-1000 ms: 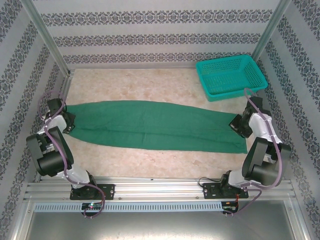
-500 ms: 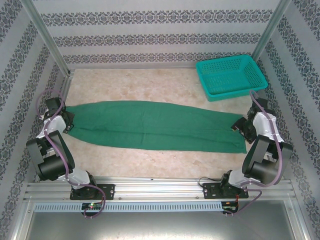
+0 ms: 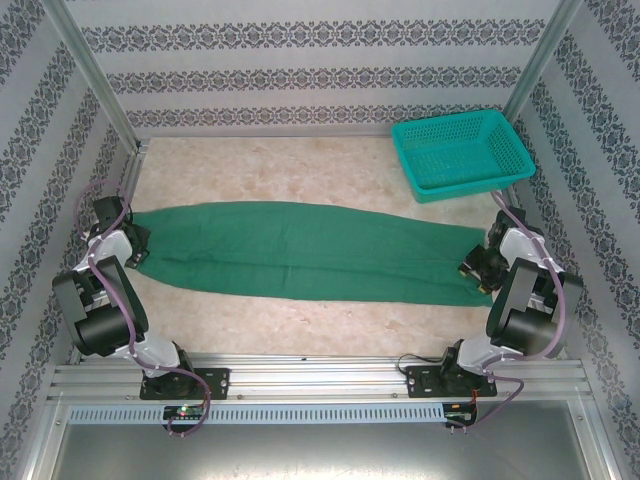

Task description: Roll up the long pants

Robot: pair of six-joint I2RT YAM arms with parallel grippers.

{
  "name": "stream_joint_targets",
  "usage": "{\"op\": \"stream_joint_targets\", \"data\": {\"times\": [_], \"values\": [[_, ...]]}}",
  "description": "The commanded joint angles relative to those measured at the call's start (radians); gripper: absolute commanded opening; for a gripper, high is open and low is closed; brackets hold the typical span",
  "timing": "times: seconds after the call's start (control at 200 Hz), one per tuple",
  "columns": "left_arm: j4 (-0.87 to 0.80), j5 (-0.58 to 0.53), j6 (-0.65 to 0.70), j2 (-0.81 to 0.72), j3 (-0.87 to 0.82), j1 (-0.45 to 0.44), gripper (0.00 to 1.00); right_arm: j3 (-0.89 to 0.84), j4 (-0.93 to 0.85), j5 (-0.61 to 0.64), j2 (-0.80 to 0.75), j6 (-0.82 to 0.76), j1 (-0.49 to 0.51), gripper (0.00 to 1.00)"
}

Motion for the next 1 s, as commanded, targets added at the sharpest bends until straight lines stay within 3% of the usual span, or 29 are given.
{"op": "stream_joint_targets", "data": {"times": [0.0,0.46,0.674,0.994], "values": [[0.018,0.008,0.032,0.005,0.008,-0.004,0.00,-0.014,0.021,-0.015,0.011,0.019,0.006,0.00],[-0.026,-0.050,0.026,-0.074,0.008,-0.003,0.00,0.216,-0.094,0.041,-0.057,0.009,-0.005,0.00],[-0.029,-0.068,0.017,-0.165,0.007,0.009,0.00,0.202,-0.103,0.077,-0.150,0.013,-0.023,0.00],[-0.081,-0.063,0.008,-0.165,0.021,0.048,0.00,0.146,-0.105,0.083,-0.299,0.007,-0.091,0.00]]}}
